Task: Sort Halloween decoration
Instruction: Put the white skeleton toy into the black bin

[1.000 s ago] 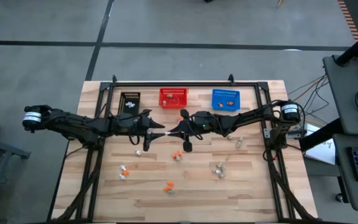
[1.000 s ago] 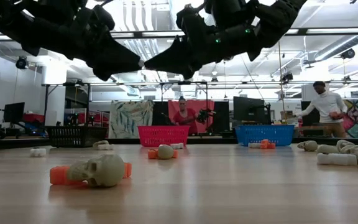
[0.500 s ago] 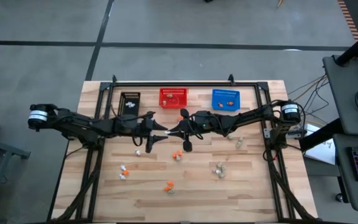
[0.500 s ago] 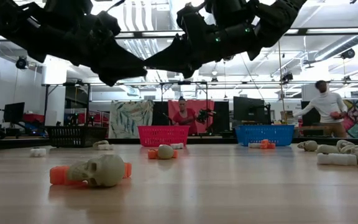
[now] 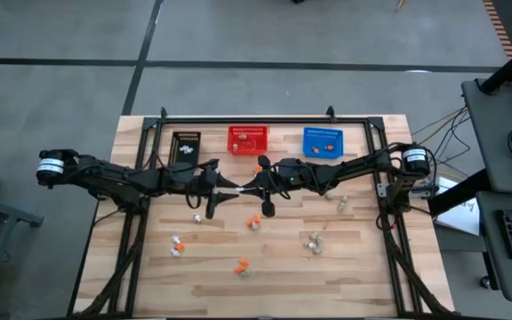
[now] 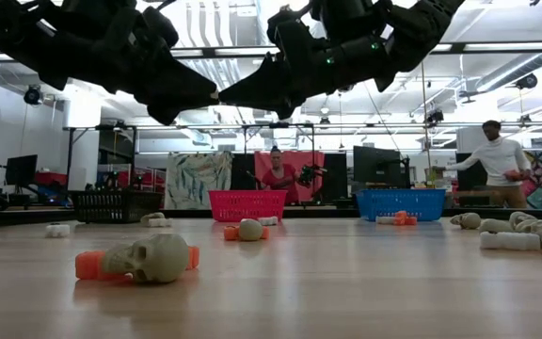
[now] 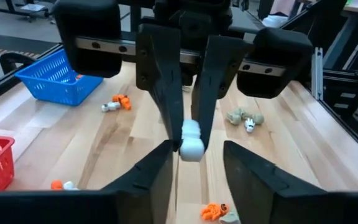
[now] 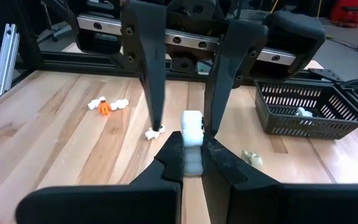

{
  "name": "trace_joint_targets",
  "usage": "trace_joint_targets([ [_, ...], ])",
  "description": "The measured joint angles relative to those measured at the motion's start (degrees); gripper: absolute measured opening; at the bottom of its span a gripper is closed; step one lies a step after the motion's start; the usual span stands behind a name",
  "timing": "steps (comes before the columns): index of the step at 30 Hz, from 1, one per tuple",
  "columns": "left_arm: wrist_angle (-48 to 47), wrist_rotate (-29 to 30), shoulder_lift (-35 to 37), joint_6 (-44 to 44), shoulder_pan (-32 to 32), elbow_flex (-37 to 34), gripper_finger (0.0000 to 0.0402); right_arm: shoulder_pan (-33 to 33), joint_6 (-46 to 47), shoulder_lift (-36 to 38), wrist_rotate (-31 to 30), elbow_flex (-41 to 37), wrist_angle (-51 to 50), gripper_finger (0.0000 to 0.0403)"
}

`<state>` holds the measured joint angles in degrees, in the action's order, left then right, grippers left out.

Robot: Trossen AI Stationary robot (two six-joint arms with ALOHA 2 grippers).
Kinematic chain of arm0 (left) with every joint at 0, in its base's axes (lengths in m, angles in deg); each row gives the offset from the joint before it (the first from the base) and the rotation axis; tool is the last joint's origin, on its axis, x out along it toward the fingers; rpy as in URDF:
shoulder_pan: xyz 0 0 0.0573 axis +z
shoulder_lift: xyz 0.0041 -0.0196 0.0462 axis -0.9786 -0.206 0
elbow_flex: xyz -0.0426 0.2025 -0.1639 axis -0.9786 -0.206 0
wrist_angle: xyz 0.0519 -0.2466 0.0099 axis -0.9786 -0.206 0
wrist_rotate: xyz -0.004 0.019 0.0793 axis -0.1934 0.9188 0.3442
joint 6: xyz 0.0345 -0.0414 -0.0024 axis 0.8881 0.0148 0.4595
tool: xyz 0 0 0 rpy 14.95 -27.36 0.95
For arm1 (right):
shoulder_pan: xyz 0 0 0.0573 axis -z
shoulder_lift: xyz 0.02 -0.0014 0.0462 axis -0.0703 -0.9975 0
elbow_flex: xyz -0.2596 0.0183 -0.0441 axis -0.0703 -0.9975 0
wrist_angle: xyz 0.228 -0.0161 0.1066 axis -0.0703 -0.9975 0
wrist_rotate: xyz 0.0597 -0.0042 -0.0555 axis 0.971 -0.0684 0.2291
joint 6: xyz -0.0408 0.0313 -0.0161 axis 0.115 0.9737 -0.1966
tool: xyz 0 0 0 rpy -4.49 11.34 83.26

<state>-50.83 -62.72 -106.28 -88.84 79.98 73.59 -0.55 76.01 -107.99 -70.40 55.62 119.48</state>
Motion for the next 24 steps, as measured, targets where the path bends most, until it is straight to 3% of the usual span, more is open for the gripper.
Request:
trace_joint_targets([
  [9,0.04,2.08,-0.02,-0.35,0.00,0.00,0.0010,0.02,0.98,0.02,-0.46,0.00,-0.70,0.0038],
  [18,0.09,2.07,-0.04,-1.30,0.00,0.00,0.0006,0.02,2.94,0.02,-0.52,0.00,-1.02,0.0121],
  [24,-4.16,2.07,0.82,-2.36,0.00,1.28,0.0002,0.21,3.63,0.42,-0.57,0.00,-1.58,0.0153],
])
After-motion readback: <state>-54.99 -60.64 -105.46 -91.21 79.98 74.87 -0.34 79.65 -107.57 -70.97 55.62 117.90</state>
